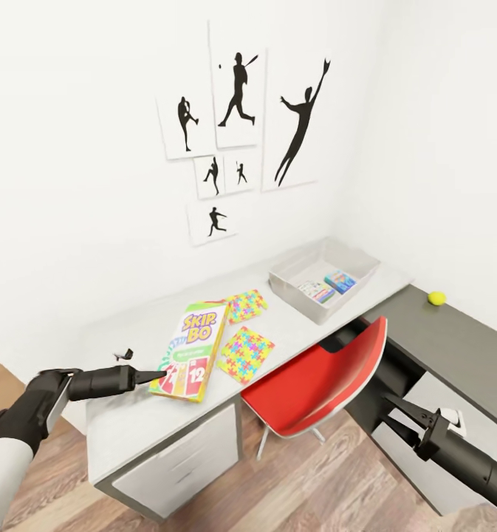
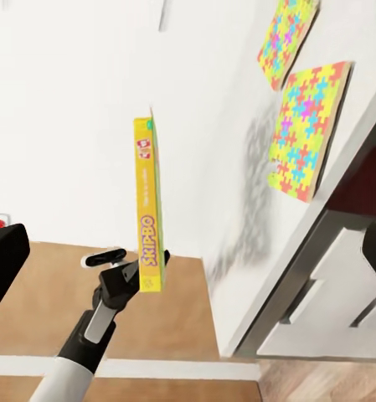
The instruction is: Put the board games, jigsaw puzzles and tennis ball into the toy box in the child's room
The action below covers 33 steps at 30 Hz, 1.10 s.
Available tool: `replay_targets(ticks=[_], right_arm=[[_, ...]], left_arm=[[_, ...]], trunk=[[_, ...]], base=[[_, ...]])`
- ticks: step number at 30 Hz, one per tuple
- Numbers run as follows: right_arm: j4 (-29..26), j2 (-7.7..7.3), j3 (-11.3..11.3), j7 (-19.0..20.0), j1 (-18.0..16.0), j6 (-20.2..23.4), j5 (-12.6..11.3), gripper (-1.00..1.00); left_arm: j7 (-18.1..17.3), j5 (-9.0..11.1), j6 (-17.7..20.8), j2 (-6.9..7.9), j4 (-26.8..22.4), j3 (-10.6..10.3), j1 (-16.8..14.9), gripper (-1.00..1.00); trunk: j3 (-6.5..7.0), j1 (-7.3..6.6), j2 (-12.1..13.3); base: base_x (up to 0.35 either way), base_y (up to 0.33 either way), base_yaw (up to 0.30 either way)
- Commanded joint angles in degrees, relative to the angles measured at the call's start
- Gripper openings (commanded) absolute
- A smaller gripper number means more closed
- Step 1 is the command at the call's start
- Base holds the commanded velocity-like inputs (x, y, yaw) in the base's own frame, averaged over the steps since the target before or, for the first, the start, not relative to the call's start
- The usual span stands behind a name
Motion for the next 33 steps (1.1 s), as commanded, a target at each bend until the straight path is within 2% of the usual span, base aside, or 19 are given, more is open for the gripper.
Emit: replay_targets(ticks=[1,8,11,15,16,23,33], right_arm=[[0.0,-0.01,-0.1,0.1,0.0,0.2,0.1,1.00],[0.0,0.01,-0.1,0.1,0.0,0.2,0.8,1.00],[-0.1,0.19,-0.7,0.3,0.0,0.2,4.4,1.00],[-0.3,0.42,-1.7,1.9,0.0,0.2,6.5,1.00],[-0.4,0.49,-2.0,3.8,0.0,0.1,7.2,1.00],[-0.2,0.59,-2.0,4.4,-0.1,-0.1,7.4,1.00],[-0.2,0.60,-2.0,4.5,-0.1,-0.2,7.4,1.00]], left_arm=[[-0.2,0.0,0.6,0.08,0.0,0.0,0.0,-1.00],[-0.4,0.1,0.6,0.66,0.0,0.0,-0.1,-1.00],[-0.4,0.1,0.6,0.75,0.0,0.0,-0.1,-1.00],[-0.4,0.1,0.6,1.04,0.0,0.0,-0.1,-1.00],[-0.4,0.1,0.6,1.25,0.0,0.0,-0.1,-1.00],[-0.4,0.1,0.5,1.44,0.0,0.0,-0.1,-1.00],[-0.5,0.2,0.6,1.43,0.0,0.0,-0.1,-1.00]], trunk=[[-0.02,0.04,-0.1],[0.46,0.04,-0.1],[0.67,0.04,-0.1],[0.86,0.04,-0.1],[0.87,0.04,-0.1],[0.94,0.04,-0.1],[1.78,0.04,-0.1]], base=[[0.000,0.000,-0.224],[0.000,0.000,-0.223],[0.000,0.000,-0.223],[0.000,0.000,-0.161],[0.000,0.000,-0.019],[0.000,0.000,-0.006],[0.000,0.000,0.000]])
